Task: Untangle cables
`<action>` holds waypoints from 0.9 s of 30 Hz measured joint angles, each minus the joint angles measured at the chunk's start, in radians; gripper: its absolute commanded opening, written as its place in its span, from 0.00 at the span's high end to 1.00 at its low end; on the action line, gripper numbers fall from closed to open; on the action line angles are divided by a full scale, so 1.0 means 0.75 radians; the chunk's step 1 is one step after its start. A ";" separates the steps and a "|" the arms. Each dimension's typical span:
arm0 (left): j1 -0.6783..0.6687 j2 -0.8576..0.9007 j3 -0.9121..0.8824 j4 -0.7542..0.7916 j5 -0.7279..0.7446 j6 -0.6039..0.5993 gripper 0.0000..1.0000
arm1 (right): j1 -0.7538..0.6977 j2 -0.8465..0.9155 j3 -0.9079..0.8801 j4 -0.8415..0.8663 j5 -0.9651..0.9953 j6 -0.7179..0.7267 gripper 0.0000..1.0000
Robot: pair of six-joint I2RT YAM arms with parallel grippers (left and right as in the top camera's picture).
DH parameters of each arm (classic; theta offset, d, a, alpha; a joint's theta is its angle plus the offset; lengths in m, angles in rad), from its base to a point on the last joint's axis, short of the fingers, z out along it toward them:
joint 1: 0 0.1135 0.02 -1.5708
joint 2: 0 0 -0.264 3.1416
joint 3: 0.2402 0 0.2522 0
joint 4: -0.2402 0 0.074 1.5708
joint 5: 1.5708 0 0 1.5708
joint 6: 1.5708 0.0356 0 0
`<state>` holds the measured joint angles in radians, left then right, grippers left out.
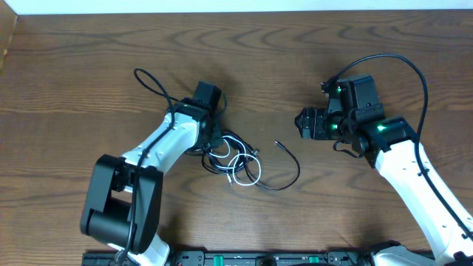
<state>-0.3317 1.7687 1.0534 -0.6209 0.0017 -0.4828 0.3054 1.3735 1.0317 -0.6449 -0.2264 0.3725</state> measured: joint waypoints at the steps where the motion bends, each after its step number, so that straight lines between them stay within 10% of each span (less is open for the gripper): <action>1: 0.000 0.014 0.000 0.000 0.005 -0.002 0.91 | 0.000 0.000 0.000 0.000 0.000 0.000 0.21; 12: 0.000 0.013 0.021 -0.082 0.091 -0.015 0.93 | 0.010 0.000 0.000 0.006 0.000 0.004 0.24; 27: 0.003 -0.350 0.109 -0.004 0.820 0.077 0.93 | 0.089 0.001 0.000 0.210 -0.237 -0.041 0.24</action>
<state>-0.3298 1.5063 1.1355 -0.6239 0.6167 -0.4248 0.3721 1.3739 1.0317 -0.4873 -0.4038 0.3416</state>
